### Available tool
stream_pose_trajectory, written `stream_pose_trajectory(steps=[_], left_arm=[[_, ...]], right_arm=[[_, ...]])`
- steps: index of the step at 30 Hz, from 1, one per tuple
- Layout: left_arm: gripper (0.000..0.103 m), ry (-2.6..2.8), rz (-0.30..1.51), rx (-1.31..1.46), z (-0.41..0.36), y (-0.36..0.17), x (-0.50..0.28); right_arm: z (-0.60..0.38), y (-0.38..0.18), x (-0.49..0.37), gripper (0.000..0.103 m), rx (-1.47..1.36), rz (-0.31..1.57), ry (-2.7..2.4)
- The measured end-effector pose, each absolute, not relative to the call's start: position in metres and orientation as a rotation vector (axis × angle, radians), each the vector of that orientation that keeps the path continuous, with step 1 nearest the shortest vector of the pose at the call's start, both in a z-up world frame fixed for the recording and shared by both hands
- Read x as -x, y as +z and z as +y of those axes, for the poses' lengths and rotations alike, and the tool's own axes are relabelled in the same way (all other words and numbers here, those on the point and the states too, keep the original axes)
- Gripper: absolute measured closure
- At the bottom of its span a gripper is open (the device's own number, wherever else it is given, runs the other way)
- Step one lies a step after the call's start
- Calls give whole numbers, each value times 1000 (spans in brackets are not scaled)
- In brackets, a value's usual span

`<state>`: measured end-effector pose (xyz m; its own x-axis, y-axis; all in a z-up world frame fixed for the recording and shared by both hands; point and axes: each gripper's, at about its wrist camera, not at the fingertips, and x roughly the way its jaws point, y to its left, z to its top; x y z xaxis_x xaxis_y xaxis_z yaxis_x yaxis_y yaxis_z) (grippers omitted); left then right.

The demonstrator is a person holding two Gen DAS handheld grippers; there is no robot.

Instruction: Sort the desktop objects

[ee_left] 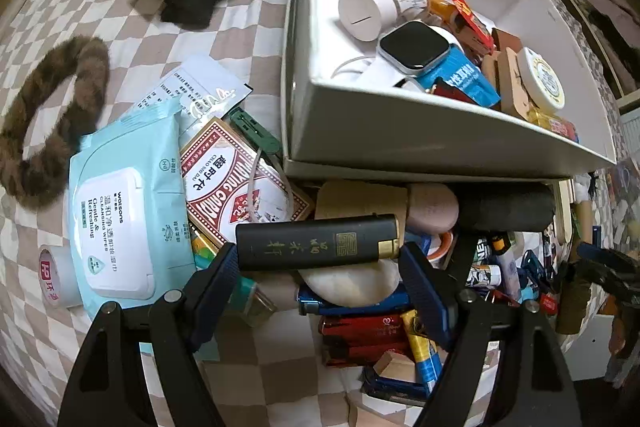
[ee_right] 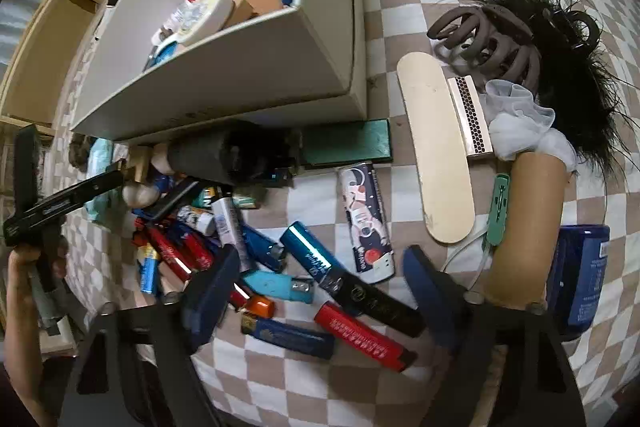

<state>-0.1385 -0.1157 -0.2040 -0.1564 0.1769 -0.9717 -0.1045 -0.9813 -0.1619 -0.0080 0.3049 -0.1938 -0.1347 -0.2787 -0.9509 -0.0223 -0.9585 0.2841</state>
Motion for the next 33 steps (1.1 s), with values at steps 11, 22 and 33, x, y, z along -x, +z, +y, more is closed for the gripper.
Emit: stream_pose_trajectory(steps=[11, 22, 33], left_arm=[[22, 2237, -70, 1894, -142, -203, 138], [22, 2211, -82, 1904, -179, -208, 143], [22, 2200, -94, 1907, -219, -209, 147]], right_arm=[[290, -210, 29, 41, -1938, -182, -2286], [280, -229, 55, 39, -1975, -157, -2353], [267, -233, 61, 25, -1967, -74, -2397]])
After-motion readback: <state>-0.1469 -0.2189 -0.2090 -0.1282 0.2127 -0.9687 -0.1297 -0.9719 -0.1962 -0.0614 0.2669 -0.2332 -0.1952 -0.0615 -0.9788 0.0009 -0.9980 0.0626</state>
